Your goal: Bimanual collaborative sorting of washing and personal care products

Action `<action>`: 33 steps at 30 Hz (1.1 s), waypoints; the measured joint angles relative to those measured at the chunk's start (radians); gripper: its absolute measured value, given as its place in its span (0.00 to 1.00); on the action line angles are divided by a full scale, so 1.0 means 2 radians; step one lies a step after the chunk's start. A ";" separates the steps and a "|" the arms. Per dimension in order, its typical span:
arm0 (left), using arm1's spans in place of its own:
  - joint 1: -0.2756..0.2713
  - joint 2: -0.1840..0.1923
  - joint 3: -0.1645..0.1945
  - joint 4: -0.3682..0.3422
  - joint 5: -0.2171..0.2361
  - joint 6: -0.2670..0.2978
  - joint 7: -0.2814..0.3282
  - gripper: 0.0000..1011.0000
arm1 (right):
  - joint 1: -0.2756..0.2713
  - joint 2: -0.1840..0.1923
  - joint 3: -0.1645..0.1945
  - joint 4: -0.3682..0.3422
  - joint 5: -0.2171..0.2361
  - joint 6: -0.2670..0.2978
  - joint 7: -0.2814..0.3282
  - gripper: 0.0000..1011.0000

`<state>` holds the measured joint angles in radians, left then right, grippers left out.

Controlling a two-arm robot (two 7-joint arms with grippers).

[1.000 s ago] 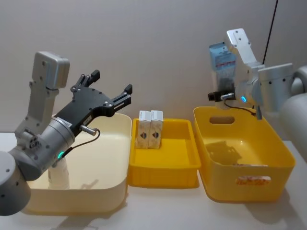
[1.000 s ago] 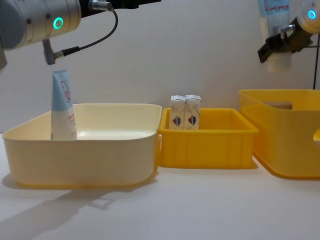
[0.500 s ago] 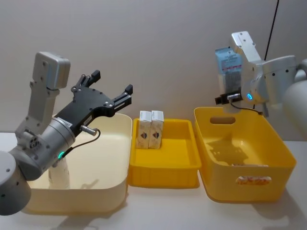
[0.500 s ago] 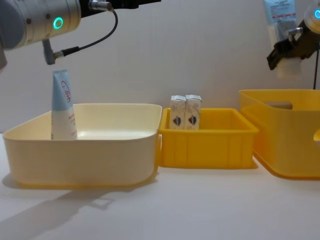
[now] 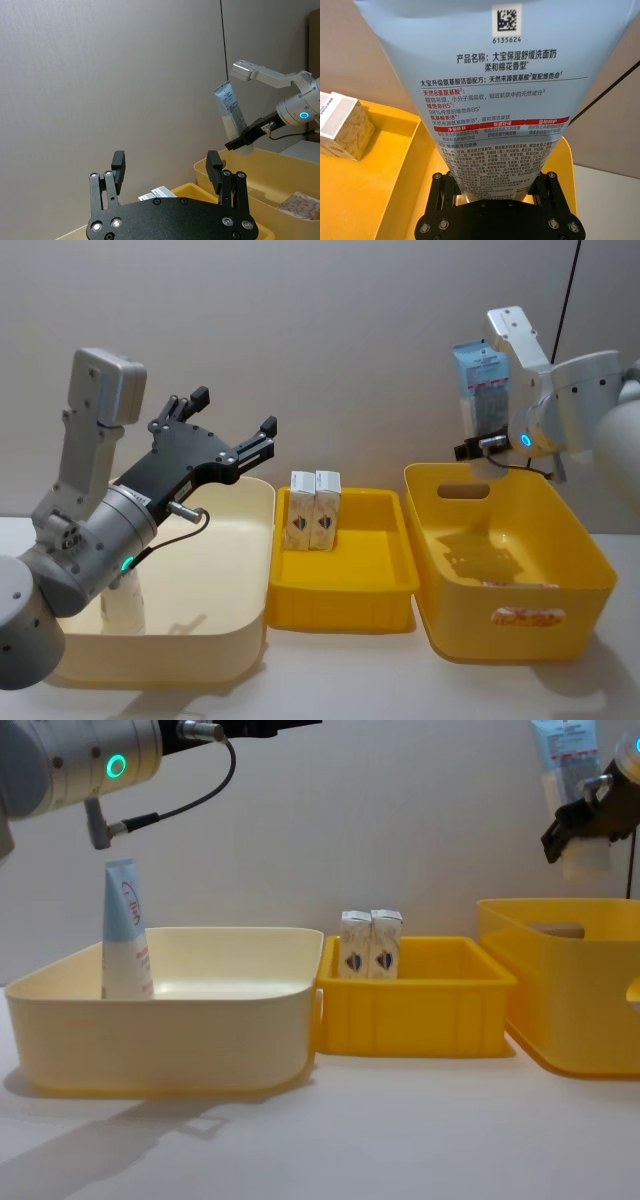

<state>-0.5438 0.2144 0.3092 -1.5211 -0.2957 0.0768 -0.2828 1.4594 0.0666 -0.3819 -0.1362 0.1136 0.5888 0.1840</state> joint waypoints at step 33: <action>0.000 0.000 0.000 0.000 0.000 0.000 0.000 0.99 | 0.010 -0.002 -0.001 0.018 0.000 -0.001 0.002 0.99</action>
<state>-0.5438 0.2143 0.3092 -1.5212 -0.2958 0.0768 -0.2828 1.4791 0.0624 -0.3843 -0.1006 0.1128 0.5861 0.1873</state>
